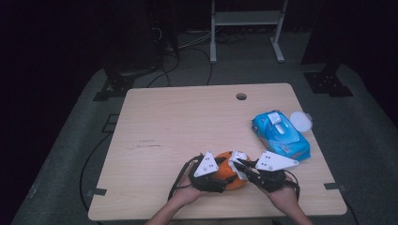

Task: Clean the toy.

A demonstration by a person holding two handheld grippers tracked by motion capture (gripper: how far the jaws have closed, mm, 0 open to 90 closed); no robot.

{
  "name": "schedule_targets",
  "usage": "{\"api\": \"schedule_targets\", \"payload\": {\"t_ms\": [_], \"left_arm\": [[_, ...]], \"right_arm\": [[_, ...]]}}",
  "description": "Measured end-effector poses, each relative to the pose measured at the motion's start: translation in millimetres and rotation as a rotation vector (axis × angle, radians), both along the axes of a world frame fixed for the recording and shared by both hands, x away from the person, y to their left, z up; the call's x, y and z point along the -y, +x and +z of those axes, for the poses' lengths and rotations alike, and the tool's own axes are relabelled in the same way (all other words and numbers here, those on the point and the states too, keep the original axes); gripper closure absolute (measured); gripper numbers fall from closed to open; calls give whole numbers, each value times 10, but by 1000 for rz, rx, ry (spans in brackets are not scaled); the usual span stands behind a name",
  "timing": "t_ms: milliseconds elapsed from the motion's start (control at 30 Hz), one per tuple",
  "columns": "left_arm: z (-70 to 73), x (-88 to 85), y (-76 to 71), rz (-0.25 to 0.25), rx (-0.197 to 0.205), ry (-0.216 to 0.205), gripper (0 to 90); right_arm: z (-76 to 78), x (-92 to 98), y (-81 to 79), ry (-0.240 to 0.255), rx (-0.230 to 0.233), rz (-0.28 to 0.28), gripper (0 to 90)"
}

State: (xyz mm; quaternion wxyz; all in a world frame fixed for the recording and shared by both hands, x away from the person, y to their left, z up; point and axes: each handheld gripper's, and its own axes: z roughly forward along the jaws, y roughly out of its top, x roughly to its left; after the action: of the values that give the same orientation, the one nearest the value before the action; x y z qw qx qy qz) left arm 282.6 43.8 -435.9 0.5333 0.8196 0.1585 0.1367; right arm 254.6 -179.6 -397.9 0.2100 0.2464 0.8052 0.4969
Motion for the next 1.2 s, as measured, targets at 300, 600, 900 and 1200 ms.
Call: {"api": "schedule_targets", "payload": {"t_ms": [300,600,900,1200], "left_arm": [[-102,-109,206,-22,-71,14,78],[-139,-73,143,-15,-36,27,277],[51,-167,113,-26,-41,-21,366],[122,-173,87,-22,-55,-32,366]], "right_arm": [[-97,302,202,51,-63,-73,831],[-32,98,85,86,-68,15,830],[-105,377,238,95,-95,-90,831],[-13,183,104,99,-46,-22,831]]}}
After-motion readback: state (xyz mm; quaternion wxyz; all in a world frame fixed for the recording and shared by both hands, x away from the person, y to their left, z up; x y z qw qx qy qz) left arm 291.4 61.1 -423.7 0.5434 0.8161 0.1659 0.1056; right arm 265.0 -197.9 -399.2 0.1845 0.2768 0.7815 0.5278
